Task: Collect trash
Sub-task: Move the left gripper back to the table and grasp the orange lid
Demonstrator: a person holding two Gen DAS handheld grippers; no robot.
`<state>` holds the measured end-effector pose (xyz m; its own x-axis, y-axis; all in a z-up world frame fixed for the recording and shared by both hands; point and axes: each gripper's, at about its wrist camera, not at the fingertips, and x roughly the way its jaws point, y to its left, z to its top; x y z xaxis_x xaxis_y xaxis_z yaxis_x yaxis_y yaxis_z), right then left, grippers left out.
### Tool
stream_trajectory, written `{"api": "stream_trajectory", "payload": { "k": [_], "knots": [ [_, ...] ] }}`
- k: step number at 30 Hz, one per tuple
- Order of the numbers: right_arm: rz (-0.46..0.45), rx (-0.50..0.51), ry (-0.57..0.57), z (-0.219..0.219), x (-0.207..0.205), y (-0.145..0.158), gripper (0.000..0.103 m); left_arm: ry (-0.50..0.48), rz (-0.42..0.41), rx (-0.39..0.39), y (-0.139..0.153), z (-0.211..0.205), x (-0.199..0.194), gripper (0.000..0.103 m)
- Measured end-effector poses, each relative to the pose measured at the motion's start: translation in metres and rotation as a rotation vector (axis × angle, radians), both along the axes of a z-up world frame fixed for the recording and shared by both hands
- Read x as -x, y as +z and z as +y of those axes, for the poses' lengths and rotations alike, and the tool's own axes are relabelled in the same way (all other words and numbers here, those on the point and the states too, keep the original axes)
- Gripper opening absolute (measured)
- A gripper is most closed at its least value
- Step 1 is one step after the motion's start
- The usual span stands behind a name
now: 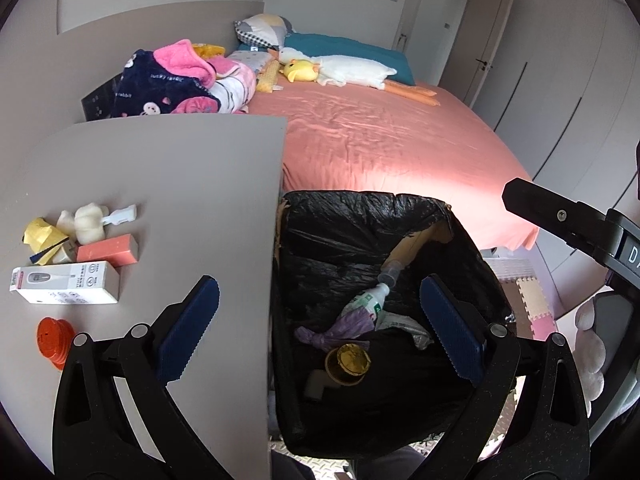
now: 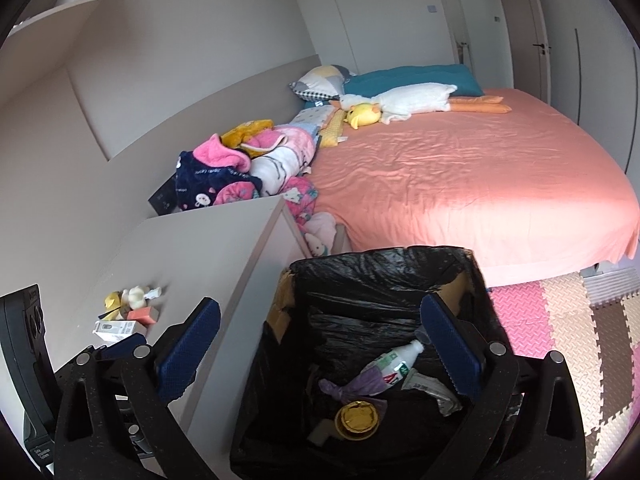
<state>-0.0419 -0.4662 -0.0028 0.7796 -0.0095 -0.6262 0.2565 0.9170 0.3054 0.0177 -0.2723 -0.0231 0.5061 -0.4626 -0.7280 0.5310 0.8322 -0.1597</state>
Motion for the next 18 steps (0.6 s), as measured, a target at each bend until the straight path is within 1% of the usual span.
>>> {"api": "stream_trajectory", "payload": {
  "k": [6, 12, 16, 18],
  "knots": [
    [0.005, -0.016, 0.064, 0.03, -0.016, -0.002, 0.1, 0.075, -0.009, -0.01, 0.0, 0.035, -0.003, 0.097],
    [-0.006, -0.008, 0.136, 0.061, -0.029, -0.003, 0.1, 0.164, -0.01, -0.001, -0.001, 0.073, -0.008, 0.097],
    [-0.012, 0.0, 0.176, 0.078, -0.036, -0.004, 0.1, 0.207, -0.019, 0.02, -0.002, 0.095, -0.009, 0.097],
    [-0.012, -0.002, 0.194, 0.085, -0.04, -0.006, 0.1, 0.228, -0.021, 0.016, -0.004, 0.104, -0.01, 0.097]
  ]
}}
